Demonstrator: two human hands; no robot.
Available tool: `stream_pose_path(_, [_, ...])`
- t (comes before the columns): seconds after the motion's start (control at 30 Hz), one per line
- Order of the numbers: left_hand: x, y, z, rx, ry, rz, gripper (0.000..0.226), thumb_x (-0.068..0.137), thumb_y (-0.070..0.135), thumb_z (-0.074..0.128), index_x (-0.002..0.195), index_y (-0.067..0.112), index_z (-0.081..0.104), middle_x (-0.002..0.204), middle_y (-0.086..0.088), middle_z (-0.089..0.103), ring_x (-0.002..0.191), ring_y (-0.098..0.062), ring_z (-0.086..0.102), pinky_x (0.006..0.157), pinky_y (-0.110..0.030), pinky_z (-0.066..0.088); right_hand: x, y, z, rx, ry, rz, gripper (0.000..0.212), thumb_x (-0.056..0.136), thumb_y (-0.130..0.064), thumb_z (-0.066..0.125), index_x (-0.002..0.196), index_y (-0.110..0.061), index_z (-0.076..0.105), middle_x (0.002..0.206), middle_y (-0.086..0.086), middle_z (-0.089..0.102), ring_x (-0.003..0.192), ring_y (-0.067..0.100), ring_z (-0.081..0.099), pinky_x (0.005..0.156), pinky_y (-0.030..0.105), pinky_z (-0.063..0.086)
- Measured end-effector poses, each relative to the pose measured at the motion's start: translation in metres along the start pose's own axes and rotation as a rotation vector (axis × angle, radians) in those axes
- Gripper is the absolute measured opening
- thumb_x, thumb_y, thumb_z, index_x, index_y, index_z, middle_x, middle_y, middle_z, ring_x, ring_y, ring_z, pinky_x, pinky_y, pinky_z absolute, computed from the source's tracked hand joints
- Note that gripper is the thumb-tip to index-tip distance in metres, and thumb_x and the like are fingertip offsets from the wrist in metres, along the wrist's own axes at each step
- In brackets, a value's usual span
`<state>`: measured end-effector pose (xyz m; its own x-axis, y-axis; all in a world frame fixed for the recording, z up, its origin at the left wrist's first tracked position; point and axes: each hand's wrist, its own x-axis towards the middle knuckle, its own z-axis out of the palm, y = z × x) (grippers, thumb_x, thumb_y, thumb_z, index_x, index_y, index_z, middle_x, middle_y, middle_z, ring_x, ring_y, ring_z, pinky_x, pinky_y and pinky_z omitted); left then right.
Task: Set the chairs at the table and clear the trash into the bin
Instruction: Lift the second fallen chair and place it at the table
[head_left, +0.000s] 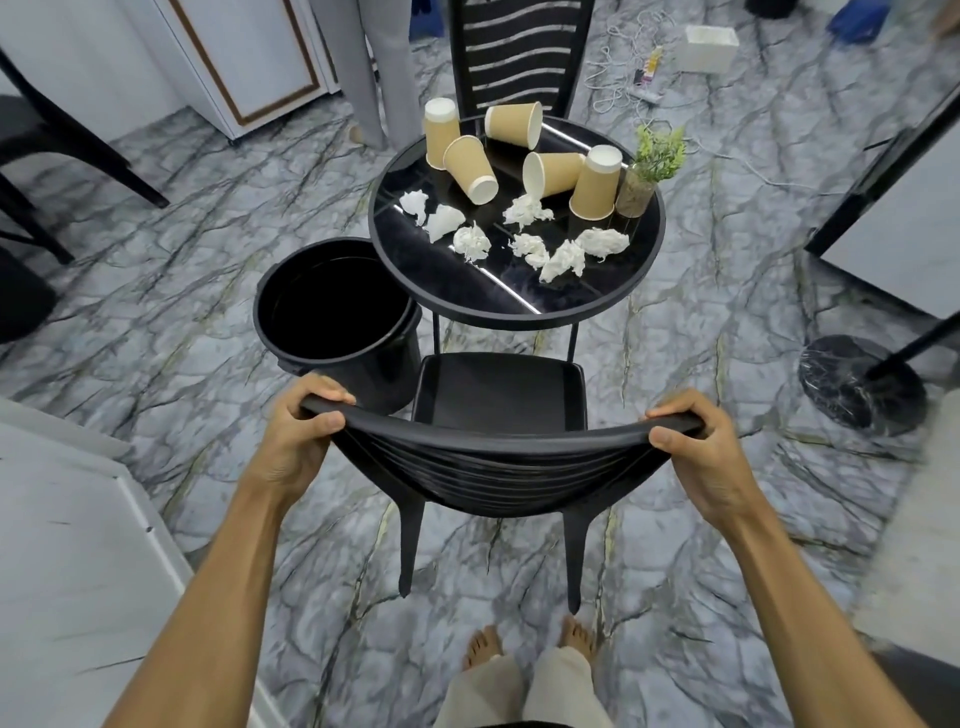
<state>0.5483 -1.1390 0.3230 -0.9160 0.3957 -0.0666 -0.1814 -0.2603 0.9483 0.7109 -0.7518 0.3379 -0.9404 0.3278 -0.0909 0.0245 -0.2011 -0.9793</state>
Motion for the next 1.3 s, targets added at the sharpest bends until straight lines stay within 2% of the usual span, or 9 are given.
stream_pose_path(0.13, [-0.002,-0.005,-0.001,-0.002,-0.013,0.000,0.042,0.047,0.037,0.094,0.073,0.021,0.067,0.080,0.003,0.064,0.079,-0.011,0.063,0.072,-0.021,0.053,-0.003,0.004,-0.005,-0.011,-0.016,0.014,0.022,0.056,-0.014,0.083,0.070,-0.023,0.069,0.071,-0.002,0.064,0.072,0.018,0.060,0.069,0.024,0.050])
stream_pose_path(0.3, [-0.014,-0.009,-0.005,0.022,-0.009,-0.030,0.043,0.043,0.038,0.095,0.072,0.020,0.067,0.081,0.001,0.063,0.080,-0.013,0.061,0.073,-0.020,0.051,-0.011,0.006,-0.009,-0.030,-0.024,0.052,0.044,0.042,-0.045,0.094,0.072,-0.023,0.070,0.074,-0.001,0.065,0.077,0.020,0.060,0.072,0.025,0.050])
stream_pose_path(0.43, [-0.029,-0.012,-0.008,0.062,-0.035,-0.065,0.043,0.043,0.037,0.095,0.072,0.021,0.068,0.080,0.002,0.065,0.079,-0.013,0.063,0.072,-0.021,0.051,-0.028,0.011,-0.008,-0.048,-0.053,0.092,0.031,0.046,-0.032,0.090,0.069,-0.025,0.071,0.072,-0.005,0.068,0.073,0.013,0.063,0.070,0.023,0.052])
stream_pose_path(0.57, [-0.054,-0.017,-0.010,0.077,-0.018,-0.103,0.027,0.047,0.017,0.081,0.070,0.021,0.068,0.081,0.001,0.066,0.079,-0.011,0.063,0.068,-0.020,0.052,-0.049,0.019,-0.011,-0.082,-0.056,0.120,0.048,0.038,-0.048,0.096,0.071,-0.024,0.072,0.075,-0.003,0.069,0.075,0.016,0.064,0.068,0.025,0.054])
stream_pose_path(0.7, [-0.080,-0.025,-0.015,0.100,-0.018,-0.119,0.026,0.046,0.013,0.079,0.070,0.020,0.070,0.083,0.001,0.066,0.082,-0.012,0.063,0.070,-0.021,0.052,-0.073,0.030,-0.015,-0.111,-0.056,0.154,0.052,0.034,-0.050,0.096,0.073,-0.023,0.073,0.078,0.000,0.070,0.077,0.018,0.064,0.068,0.029,0.055])
stream_pose_path(0.83, [-0.103,-0.035,-0.024,0.139,-0.004,-0.147,0.046,0.034,0.032,0.097,0.070,0.020,0.072,0.084,0.001,0.068,0.090,-0.013,0.064,0.075,-0.022,0.054,-0.100,0.039,-0.016,-0.149,-0.065,0.176,0.054,0.032,-0.049,0.097,0.074,-0.023,0.074,0.081,-0.001,0.072,0.078,0.013,0.066,0.068,0.026,0.057])
stream_pose_path(0.93, [-0.115,-0.039,-0.024,0.171,0.009,-0.158,0.050,0.032,0.037,0.098,0.070,0.020,0.072,0.086,0.001,0.069,0.099,-0.017,0.062,0.078,-0.024,0.055,-0.113,0.043,-0.018,-0.151,-0.058,0.181,0.055,0.032,-0.048,0.097,0.076,-0.023,0.074,0.086,0.001,0.073,0.085,0.015,0.068,0.075,0.026,0.058])
stream_pose_path(1.1, [-0.119,-0.034,-0.022,0.221,0.013,-0.192,0.053,0.033,0.041,0.098,0.075,0.019,0.073,0.096,-0.002,0.068,0.102,-0.015,0.063,0.079,-0.023,0.055,-0.119,0.044,-0.020,-0.157,-0.042,0.184,0.056,0.035,-0.048,0.096,0.079,-0.022,0.076,0.098,0.006,0.073,0.095,0.015,0.069,0.084,0.031,0.058])
stream_pose_path(1.3, [-0.122,-0.025,-0.022,0.355,-0.048,-0.256,0.058,0.039,0.049,0.095,0.086,0.021,0.077,0.113,-0.002,0.071,0.110,-0.015,0.065,0.080,-0.025,0.055,-0.123,0.042,-0.018,-0.145,-0.054,0.184,0.057,0.037,-0.051,0.095,0.081,-0.020,0.077,0.101,-0.002,0.074,0.095,0.009,0.069,0.076,0.020,0.055])
